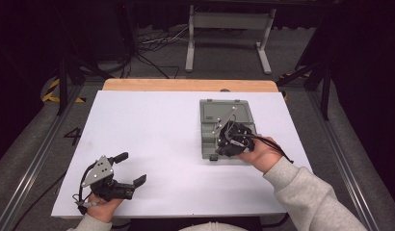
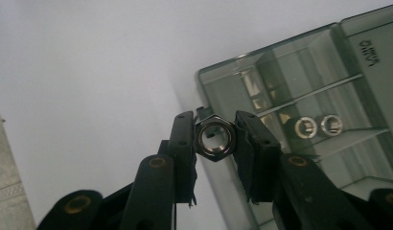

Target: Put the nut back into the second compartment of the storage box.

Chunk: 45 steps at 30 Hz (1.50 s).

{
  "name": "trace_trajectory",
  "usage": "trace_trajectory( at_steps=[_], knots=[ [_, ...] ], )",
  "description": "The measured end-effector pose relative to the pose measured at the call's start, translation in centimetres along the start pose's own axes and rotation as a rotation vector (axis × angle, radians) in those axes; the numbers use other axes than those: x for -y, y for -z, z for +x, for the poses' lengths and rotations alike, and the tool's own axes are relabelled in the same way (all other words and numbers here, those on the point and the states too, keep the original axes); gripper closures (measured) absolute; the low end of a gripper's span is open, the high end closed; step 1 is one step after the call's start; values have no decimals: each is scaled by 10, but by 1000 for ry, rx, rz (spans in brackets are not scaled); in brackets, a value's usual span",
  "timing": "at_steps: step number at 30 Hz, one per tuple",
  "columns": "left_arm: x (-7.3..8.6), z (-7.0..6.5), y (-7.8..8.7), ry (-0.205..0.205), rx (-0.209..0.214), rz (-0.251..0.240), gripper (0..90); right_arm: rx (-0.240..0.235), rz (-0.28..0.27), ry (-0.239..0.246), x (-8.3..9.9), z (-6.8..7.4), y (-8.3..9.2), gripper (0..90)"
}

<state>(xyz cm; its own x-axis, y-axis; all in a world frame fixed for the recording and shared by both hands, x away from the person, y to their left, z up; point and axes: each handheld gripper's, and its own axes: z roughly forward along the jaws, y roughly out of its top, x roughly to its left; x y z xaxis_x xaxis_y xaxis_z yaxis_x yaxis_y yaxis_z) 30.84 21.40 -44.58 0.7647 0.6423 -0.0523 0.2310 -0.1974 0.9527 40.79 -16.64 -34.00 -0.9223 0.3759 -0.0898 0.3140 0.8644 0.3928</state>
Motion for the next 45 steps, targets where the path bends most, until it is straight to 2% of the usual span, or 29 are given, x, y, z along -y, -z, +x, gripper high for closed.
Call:
trace_trajectory(
  at_steps=[2, 3, 6, 9, 13, 18, 22, 27, 36, 43, 45],
  knots=[
    [0, 0, 0, 11, 1, -5, 9, 14, -20, -18, -4, -9, 4, 702],
    [0, 0, 0, 9, -1, -5, 9, 14, -20, -18, -4, -9, 4, 702],
    [0, 0, 0, 7, 1, 1, 9, 40, -31, -49, -9, -24, 6, 702],
    [0, 0, 0, 13, 0, -3, 9, 46, -42, -78, -12, -36, 4, 702],
    [1, 0, 0, 21, -1, -5, 9, 67, -41, -117, -16, -54, 1, 702],
    [1, 1, 0, 12, 0, -2, 9, 88, -43, -157, -20, -73, -3, 702],
    [1, 1, 0, 22, 0, -4, 9, 102, -33, -177, -22, -85, -7, 703],
    [1, 1, 0, 20, 4, -5, 9, 99, -10, -191, -20, -91, -21, 702],
    [1, 1, 0, 18, 2, -4, 9, 75, 70, -220, -12, -97, -55, 702],
    [1, 1, 0, 16, 3, -3, 9, 57, 103, -229, -6, -99, -68, 702],
    [1, 1, 0, 17, 4, -3, 9, 44, 97, -229, -5, -98, -71, 702]
  ],
)
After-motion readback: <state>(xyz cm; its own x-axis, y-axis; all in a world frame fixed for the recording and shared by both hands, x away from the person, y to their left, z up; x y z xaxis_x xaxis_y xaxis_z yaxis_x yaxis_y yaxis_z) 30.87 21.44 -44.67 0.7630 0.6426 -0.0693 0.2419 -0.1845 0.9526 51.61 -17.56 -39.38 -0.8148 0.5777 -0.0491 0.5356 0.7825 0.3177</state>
